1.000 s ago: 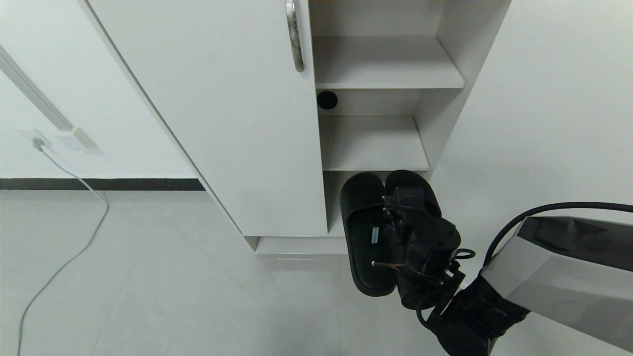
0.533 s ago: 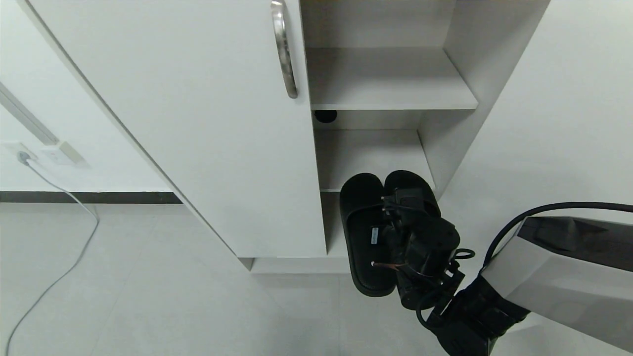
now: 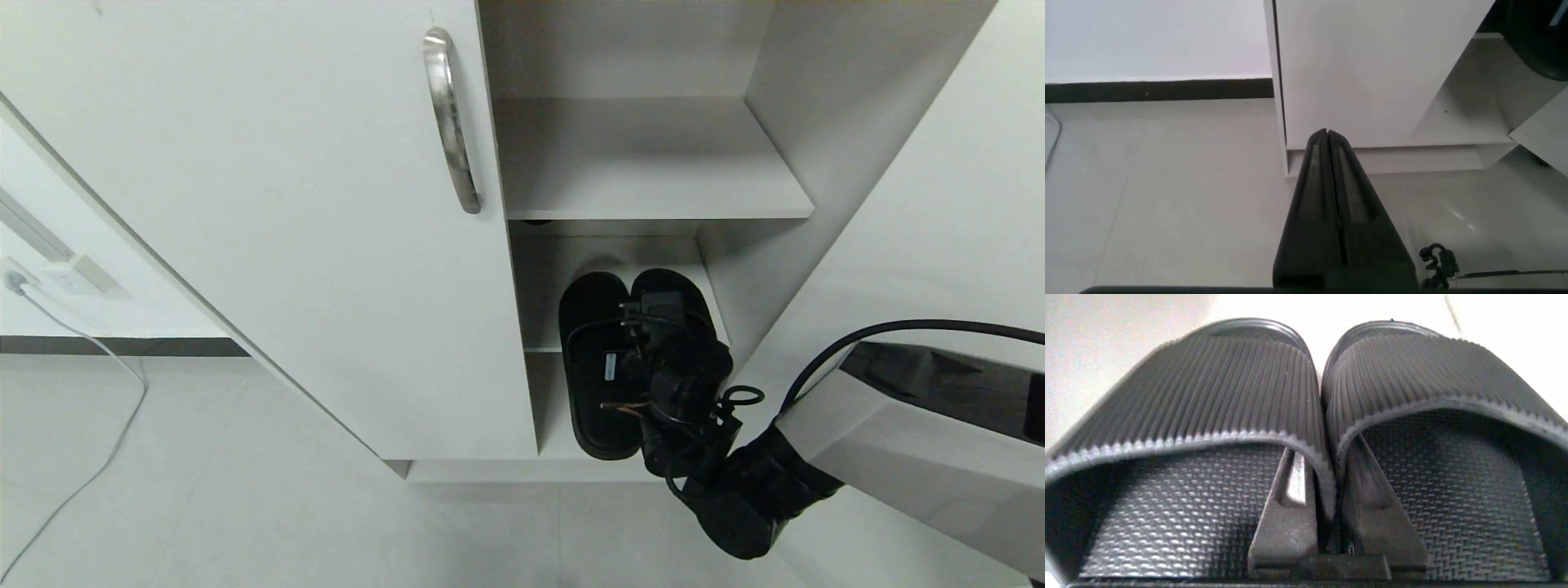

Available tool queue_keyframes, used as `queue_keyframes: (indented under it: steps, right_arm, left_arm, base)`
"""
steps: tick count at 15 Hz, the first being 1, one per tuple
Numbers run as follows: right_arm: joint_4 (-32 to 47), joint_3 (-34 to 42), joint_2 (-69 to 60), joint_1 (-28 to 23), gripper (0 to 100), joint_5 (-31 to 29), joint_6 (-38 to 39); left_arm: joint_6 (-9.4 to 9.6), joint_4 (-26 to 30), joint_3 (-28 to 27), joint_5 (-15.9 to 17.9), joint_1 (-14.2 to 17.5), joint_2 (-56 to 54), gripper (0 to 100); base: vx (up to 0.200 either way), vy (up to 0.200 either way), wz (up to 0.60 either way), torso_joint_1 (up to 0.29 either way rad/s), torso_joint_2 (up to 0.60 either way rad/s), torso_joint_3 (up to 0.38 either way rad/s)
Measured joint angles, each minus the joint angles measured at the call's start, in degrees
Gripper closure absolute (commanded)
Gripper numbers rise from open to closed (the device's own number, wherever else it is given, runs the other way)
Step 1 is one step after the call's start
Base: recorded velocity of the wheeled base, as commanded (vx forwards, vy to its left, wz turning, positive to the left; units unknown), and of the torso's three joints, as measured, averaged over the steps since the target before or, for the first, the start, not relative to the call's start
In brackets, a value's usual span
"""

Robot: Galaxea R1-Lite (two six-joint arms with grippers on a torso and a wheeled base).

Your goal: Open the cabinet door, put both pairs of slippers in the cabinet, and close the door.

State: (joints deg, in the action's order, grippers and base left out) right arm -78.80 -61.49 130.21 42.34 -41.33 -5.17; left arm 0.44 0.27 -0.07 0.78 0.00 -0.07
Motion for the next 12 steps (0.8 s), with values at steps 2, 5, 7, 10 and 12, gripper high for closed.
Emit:
queue_keyframes:
  steps: [2,5,7,10,12]
  right_arm:
    - [2.57,-4.00,1.38,-1.39,100,0.02,0.17]
    - [9.19,-10.62,2.67,-2.55,100,0.27,1.40]
    - [15.12,-15.56,3.21,-2.97,100,0.38,3.25]
    - [21.32,-23.98,4.66,-4.67,100,1.40,4.55]
    - [24.22,-28.34,6.01,-5.81,100,2.11,4.63]
  left_arm:
    - [0.00,-0.02,-0.02,0.01,0.00,0.00,100]
    - [-0.09,0.00,-0.02,-0.05,0.00,0.00,100]
    - [-0.15,-0.02,-0.02,-0.07,0.00,0.00,100]
    - [-0.23,0.00,-0.02,-0.07,0.00,0.00,100]
    - [-0.23,0.00,-0.02,-0.07,0.00,0.00,100]
  base:
    - [0.000,0.000,0.00,0.000,0.00,0.000]
    - [0.000,0.000,0.00,0.000,0.00,0.000]
    - [0.000,0.000,0.00,0.000,0.00,0.000]
    - [0.000,0.000,0.00,0.000,0.00,0.000]
    - [0.000,0.000,0.00,0.000,0.00,0.000]
